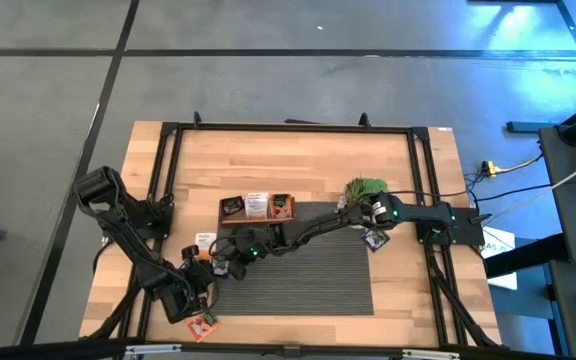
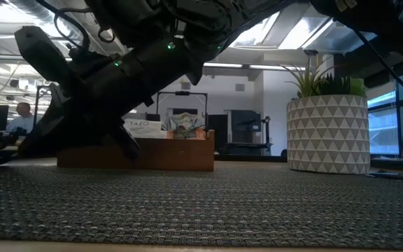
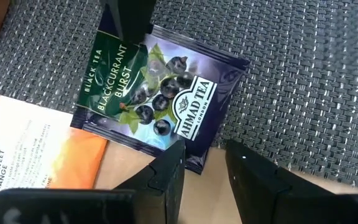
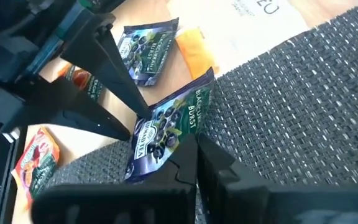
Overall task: Pick & Place Tea
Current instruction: Put the violet tea bag to the left section of the wooden organizer
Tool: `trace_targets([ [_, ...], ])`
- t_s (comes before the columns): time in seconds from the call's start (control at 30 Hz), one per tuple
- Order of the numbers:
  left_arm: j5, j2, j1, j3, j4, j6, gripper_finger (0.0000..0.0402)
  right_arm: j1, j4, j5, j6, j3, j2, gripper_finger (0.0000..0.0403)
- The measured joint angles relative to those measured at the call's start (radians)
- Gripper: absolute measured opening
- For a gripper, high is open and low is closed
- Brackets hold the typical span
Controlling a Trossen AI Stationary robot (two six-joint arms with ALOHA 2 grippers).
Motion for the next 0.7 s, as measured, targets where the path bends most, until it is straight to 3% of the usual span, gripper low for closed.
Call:
trace_targets([
  [0.13,-0.002,-0.052,-0.015,-0.006,-0.014,0.000,0.0114,0.000,0.000,0.000,-0.045,0.000,-0.006,0.0005],
  [0.4,-0.141,-0.191,-0.029,-0.002,0.011,0.011,0.0114,-0.010,-0.067,-0.020,-0.203,0.022,-0.086,0.0003],
  [0.57,-0.213,-0.245,-0.031,-0.001,0.042,0.068,0.0114,-0.034,-0.200,-0.070,-0.334,0.014,-0.179,0.0003],
  [0.7,-0.277,-0.275,-0.034,-0.001,0.098,0.128,0.0114,-0.053,-0.333,-0.008,-0.431,0.012,-0.241,0.0003],
])
